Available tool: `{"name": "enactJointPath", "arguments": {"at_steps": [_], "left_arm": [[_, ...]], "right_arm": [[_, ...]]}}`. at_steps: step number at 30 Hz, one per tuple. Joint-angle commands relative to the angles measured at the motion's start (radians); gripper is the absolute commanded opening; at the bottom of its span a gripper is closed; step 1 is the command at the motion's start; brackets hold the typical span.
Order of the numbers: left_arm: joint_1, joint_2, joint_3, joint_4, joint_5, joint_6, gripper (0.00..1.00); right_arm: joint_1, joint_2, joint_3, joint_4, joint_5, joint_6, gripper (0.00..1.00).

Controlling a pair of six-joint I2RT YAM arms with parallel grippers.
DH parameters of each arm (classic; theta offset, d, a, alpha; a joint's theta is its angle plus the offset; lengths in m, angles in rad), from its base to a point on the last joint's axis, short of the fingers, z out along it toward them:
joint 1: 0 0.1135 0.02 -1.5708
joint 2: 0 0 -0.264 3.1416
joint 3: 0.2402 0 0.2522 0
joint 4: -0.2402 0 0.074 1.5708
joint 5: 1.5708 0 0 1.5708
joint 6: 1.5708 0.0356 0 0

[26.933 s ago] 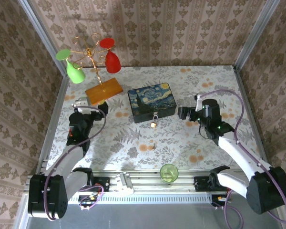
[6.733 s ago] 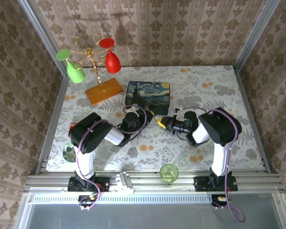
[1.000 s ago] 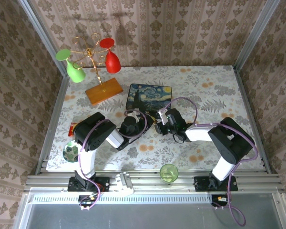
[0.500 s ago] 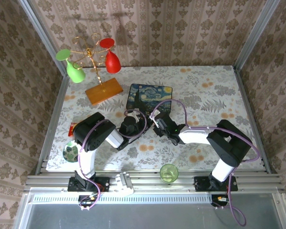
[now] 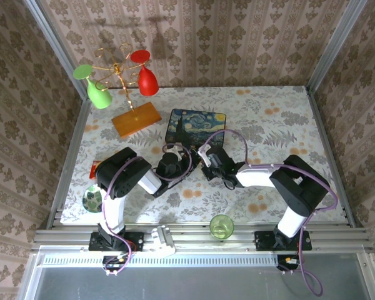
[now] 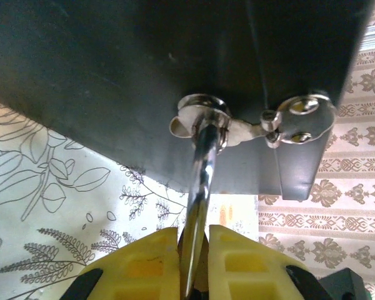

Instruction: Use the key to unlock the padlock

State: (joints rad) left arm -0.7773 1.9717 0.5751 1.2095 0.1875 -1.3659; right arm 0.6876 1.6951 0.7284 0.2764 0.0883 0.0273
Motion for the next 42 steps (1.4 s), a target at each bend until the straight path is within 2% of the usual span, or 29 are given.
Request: {"name": "enactJointPath", "arguments": {"at_steps": [1,5,9,14,17,19,22,28,31,34,39,42], "left_arm": [[-0.011,-0.049,-0.011,0.064,0.055,-0.006,0.0],[-0.009,-0.055,-0.018,0.072,0.056,-0.007,0.0],[-0.003,-0.065,-0.026,0.074,0.058,-0.003,0.0],[-0.002,-0.075,-0.028,0.076,0.061,0.001,0.0],[0.001,-0.077,-0.043,0.072,0.052,0.017,0.01],[0.008,-0.069,-0.061,0.074,0.04,0.013,0.13],[0.018,-0.068,-0.082,0.075,0.032,0.03,0.09],[0.043,-0.097,-0.117,0.05,0.01,0.066,0.28],[0.053,-0.106,-0.13,0.044,0.01,0.081,0.28],[0.058,-0.118,-0.149,0.044,-0.009,0.091,0.32],[0.065,-0.155,-0.156,-0.032,-0.015,0.137,0.27],[0.065,-0.165,-0.152,-0.067,-0.019,0.157,0.26]], "right_arm": [[-0.063,-0.024,-0.043,0.116,-0.181,0.115,0.09],[-0.197,-0.02,-0.102,0.258,-0.494,0.247,0.08],[-0.236,-0.019,-0.089,0.247,-0.62,0.269,0.08],[-0.287,0.052,-0.088,0.351,-0.782,0.373,0.07],[-0.309,0.084,-0.108,0.441,-0.821,0.438,0.05],[-0.312,0.091,-0.115,0.453,-0.817,0.449,0.05],[-0.313,0.101,-0.12,0.456,-0.815,0.461,0.04],[-0.315,0.134,-0.128,0.491,-0.817,0.5,0.02],[-0.316,0.149,-0.132,0.502,-0.81,0.512,0.01],[-0.318,0.165,-0.137,0.526,-0.815,0.532,0.01],[-0.332,0.19,-0.149,0.617,-0.842,0.597,0.02],[-0.329,0.202,-0.137,0.603,-0.854,0.597,0.03]]}}
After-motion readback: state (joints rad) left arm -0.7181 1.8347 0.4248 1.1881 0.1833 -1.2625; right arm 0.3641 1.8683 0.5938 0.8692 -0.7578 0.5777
